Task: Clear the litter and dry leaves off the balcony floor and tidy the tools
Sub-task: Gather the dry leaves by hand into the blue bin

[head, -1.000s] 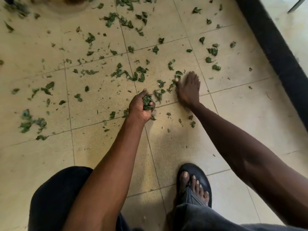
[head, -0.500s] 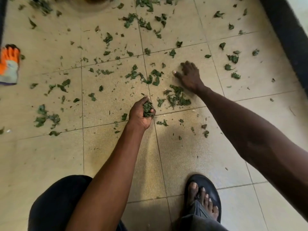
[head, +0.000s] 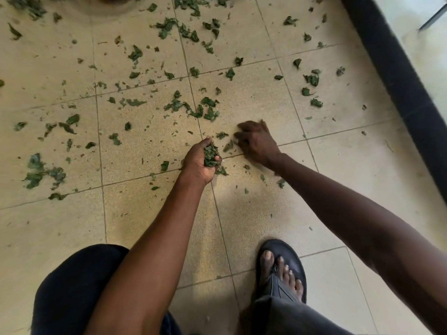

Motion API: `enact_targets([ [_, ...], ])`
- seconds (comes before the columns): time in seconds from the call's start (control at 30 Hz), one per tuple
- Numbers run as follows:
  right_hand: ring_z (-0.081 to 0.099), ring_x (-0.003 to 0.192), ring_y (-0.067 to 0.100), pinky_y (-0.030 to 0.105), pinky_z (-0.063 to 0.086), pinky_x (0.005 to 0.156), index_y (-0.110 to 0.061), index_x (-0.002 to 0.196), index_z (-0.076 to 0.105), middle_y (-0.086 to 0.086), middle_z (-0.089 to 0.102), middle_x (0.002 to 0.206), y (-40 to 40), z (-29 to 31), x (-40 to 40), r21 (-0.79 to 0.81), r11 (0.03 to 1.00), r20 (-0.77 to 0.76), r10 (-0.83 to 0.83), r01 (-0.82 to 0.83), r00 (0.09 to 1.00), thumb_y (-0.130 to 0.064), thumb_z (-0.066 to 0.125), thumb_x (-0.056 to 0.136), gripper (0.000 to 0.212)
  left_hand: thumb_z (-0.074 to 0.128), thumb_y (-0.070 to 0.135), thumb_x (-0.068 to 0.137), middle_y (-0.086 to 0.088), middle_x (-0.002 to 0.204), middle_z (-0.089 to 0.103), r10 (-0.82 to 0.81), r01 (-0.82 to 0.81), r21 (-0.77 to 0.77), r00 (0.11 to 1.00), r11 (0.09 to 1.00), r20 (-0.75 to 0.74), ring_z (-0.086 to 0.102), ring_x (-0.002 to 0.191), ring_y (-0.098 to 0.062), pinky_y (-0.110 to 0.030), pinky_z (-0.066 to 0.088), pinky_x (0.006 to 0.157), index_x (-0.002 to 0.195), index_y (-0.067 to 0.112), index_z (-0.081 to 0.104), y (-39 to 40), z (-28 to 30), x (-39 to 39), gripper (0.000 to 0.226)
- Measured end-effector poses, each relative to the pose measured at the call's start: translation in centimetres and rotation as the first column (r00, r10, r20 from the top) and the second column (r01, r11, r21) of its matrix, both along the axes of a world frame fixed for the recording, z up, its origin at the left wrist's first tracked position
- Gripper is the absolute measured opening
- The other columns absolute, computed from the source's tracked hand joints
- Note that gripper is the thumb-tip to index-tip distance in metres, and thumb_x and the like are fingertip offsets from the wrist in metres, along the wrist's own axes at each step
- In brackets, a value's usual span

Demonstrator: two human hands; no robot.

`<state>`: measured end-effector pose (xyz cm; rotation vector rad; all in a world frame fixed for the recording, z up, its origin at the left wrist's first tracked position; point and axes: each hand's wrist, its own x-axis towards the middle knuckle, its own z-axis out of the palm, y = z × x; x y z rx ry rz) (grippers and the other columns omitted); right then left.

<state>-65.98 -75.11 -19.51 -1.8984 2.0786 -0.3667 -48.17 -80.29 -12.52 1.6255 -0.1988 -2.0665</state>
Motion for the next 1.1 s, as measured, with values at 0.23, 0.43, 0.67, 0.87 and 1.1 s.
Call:
enact_targets([
  [0.23, 0.014, 0.146, 0.039, 0.061, 0.022, 0.115, -0.031, 0.150, 0.032, 0.016, 0.017, 0.159, 3.9, 0.5, -1.1, 0.272, 0.958, 0.002, 0.097, -0.094, 0.995, -0.030, 0.059, 0.089, 0.067, 0.065, 0.010, 0.090, -0.004, 0.078, 0.048, -0.083, 0.083, 0.012, 0.996, 0.996, 0.009, 0.043, 0.064, -0.015, -0.023, 0.034, 0.047, 0.081, 0.012, 0.054, 1.4, -0.8, -0.3, 0.015],
  [0.43, 0.036, 0.139, 0.036, 0.051, 0.044, 0.106, -0.005, 0.140, 0.047, 0.019, 0.039, 0.150, 8.8, 1.9, 1.6, 0.099, 0.986, -0.100, 0.146, -0.136, 0.984, -0.017, 0.035, 0.106, 0.039, 0.068, 0.011, 0.088, -0.005, 0.079, 0.052, -0.175, 0.173, 0.047, 0.984, 0.984, 0.034, 0.045, 0.066, -0.016, -0.023, 0.036, 0.047, 0.081, 0.012, 0.057, 2.8, -1.2, -1.0, 0.013],
  [0.67, 0.071, 0.085, 0.028, 0.039, 0.058, 0.079, -0.003, 0.106, 0.070, 0.016, 0.070, 0.111, 9.4, 3.3, -1.1, 0.051, 0.906, 0.248, -0.420, 0.421, 0.873, -0.005, 0.050, 0.097, 0.022, 0.071, 0.015, 0.086, -0.008, 0.083, 0.057, -0.290, 0.290, 0.076, 0.957, 0.954, -0.011, 0.051, 0.067, -0.018, -0.021, 0.044, 0.045, 0.081, 0.009, 0.061, 4.8, -1.9, -2.1, 0.012],
  [0.87, 0.071, 0.091, 0.013, 0.035, 0.059, 0.085, -0.001, 0.107, 0.071, 0.011, 0.072, 0.111, 8.0, 6.6, 2.9, 0.270, 0.725, 0.785, -0.547, 0.634, 0.292, -0.006, 0.068, 0.087, 0.020, 0.069, 0.027, 0.090, -0.013, 0.088, 0.063, -0.255, 0.259, 0.052, 0.964, 0.964, -0.077, 0.060, 0.073, -0.023, -0.028, 0.054, 0.053, 0.090, 0.006, 0.062, 6.1, -2.2, -3.0, 0.022],
  [1.1, 0.070, 0.087, 0.023, 0.034, 0.052, 0.093, -0.004, 0.113, 0.071, 0.014, 0.074, 0.101, 8.4, 8.5, 8.2, 0.021, 0.888, 0.501, -0.407, 0.459, 0.764, 0.010, 0.047, 0.086, 0.038, 0.077, 0.045, 0.079, -0.013, 0.103, 0.072, -0.277, 0.288, 0.027, 0.941, 0.957, -0.195, 0.067, 0.105, -0.030, -0.047, 0.050, 0.100, 0.093, 0.010, 0.070, 6.0, -2.9, -3.5, 0.039],
])
